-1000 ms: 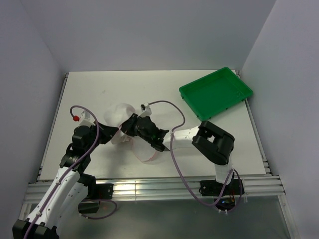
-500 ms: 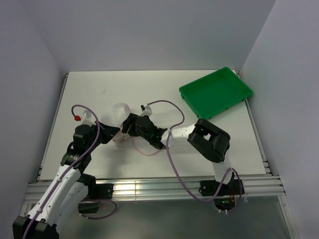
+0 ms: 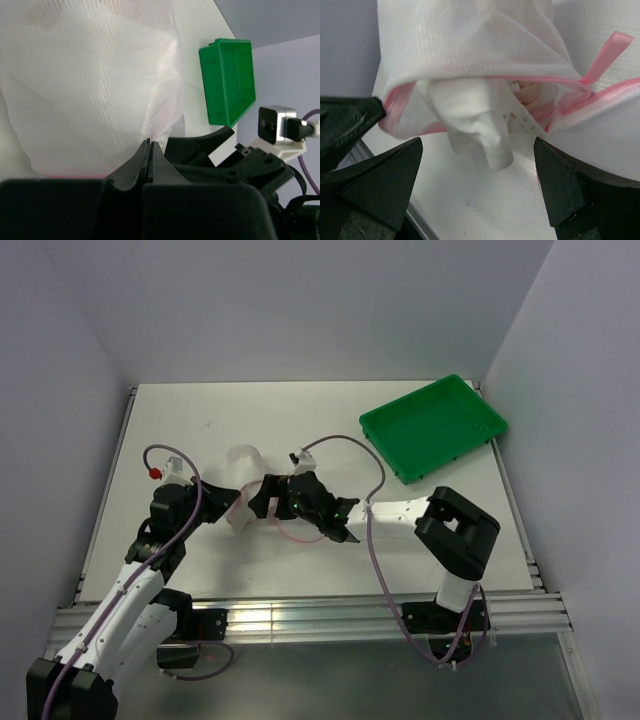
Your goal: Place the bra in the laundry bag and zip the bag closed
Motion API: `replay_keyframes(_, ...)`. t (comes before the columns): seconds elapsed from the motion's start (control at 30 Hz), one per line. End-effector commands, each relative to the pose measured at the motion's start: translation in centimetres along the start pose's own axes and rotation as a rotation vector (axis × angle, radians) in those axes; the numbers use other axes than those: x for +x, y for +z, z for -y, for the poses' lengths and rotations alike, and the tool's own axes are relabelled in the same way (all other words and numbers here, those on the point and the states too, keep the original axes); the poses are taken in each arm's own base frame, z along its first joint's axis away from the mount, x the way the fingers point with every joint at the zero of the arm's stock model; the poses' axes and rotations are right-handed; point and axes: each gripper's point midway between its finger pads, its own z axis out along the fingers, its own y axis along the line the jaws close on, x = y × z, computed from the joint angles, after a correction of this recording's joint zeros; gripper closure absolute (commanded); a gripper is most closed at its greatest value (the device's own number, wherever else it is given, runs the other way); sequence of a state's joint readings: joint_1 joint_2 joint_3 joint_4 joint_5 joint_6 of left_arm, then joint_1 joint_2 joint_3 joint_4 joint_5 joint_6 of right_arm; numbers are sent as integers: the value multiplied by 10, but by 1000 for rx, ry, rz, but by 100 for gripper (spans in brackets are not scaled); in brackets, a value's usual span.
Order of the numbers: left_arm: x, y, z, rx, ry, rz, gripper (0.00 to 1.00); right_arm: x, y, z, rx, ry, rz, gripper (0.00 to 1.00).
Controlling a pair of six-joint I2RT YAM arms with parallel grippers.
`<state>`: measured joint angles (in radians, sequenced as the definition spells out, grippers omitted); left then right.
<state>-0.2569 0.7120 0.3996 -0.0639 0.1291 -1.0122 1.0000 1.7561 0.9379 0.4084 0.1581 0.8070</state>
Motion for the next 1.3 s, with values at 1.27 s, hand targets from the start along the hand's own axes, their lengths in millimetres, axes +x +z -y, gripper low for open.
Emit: replay_keyframes(1.27,-21,-1,24,72,53,79,100,15,-81,128,55,161,-38,35)
